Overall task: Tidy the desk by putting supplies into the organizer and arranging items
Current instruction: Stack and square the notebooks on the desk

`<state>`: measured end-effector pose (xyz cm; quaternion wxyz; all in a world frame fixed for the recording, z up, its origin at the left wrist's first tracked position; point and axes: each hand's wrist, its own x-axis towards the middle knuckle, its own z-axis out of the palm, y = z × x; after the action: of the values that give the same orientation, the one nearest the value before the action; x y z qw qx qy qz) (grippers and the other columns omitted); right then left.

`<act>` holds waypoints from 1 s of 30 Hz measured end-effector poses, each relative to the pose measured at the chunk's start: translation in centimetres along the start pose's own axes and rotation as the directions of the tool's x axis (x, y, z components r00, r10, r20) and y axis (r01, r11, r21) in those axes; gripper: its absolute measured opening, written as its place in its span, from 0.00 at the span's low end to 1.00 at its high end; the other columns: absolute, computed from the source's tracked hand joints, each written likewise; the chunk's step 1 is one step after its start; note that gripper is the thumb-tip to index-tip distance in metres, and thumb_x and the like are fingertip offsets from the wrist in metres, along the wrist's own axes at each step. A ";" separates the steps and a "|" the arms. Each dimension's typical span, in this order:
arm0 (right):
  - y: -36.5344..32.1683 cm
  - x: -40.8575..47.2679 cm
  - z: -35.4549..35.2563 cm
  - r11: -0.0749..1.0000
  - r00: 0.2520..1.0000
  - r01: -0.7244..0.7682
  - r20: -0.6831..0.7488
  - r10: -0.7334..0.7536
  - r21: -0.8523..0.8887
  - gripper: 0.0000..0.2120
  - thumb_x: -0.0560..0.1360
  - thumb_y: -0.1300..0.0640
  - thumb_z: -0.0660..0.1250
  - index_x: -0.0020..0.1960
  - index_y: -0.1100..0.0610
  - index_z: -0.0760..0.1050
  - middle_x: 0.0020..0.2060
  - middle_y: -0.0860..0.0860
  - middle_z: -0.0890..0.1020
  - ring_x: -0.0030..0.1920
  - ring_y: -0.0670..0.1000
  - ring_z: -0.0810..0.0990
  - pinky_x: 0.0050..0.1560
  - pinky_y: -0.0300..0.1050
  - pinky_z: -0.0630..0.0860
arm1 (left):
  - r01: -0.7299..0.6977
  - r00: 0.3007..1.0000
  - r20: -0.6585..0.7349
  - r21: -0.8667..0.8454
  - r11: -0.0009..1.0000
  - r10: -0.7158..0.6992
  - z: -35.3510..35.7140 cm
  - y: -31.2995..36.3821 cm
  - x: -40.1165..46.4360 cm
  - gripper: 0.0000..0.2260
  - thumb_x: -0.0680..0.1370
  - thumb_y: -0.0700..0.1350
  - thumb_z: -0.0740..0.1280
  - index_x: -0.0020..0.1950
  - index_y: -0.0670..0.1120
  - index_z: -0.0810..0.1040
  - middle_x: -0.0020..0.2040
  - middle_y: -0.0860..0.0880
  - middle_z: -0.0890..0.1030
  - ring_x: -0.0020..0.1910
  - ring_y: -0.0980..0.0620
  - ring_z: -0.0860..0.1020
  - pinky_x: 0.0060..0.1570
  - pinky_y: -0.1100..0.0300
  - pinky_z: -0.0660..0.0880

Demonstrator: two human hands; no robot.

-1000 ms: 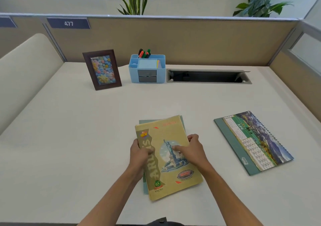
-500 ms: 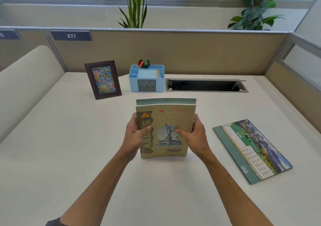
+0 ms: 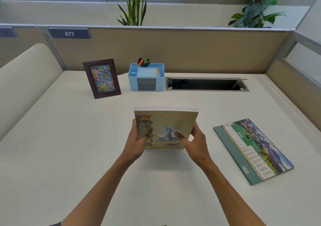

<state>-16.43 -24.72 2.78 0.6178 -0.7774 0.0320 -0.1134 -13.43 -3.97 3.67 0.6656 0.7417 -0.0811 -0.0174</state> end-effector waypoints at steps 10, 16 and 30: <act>2.1 1.6 0.2 0.999 0.997 -0.048 -0.061 0.048 0.009 0.14 0.72 0.57 0.75 0.55 0.53 0.75 0.46 0.47 0.85 0.45 0.46 0.85 0.45 0.43 0.82 | 0.056 0.990 -0.130 0.016 0.998 -0.054 -0.2 -1.3 1.4 0.10 0.76 0.37 0.69 0.56 0.46 0.75 0.52 0.49 0.82 0.52 0.49 0.81 0.46 0.52 0.82; 4.0 2.6 1.2 0.978 0.977 -0.209 0.037 0.209 -0.003 0.15 0.71 0.55 0.76 0.56 0.53 0.78 0.44 0.49 0.87 0.43 0.48 0.86 0.48 0.52 0.83 | 0.255 0.957 -0.146 0.014 0.967 -0.250 -1.2 -3.1 2.7 0.15 0.75 0.40 0.72 0.59 0.46 0.73 0.50 0.46 0.83 0.48 0.48 0.83 0.46 0.50 0.82; 6.2 4.4 3.9 0.776 0.954 -0.245 -0.004 0.298 -0.582 0.19 0.69 0.38 0.72 0.31 0.51 0.72 0.34 0.48 0.76 0.33 0.49 0.74 0.32 0.42 0.64 | 0.347 0.938 -0.201 0.563 0.750 -0.283 -2.8 -7.5 4.9 0.15 0.72 0.49 0.73 0.52 0.42 0.78 0.51 0.45 0.79 0.54 0.43 0.77 0.49 0.54 0.74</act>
<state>-10.72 -23.31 -3.42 0.3643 -0.9189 0.1492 0.0264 -7.46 -1.20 -2.99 0.3923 0.9142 0.0782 -0.0649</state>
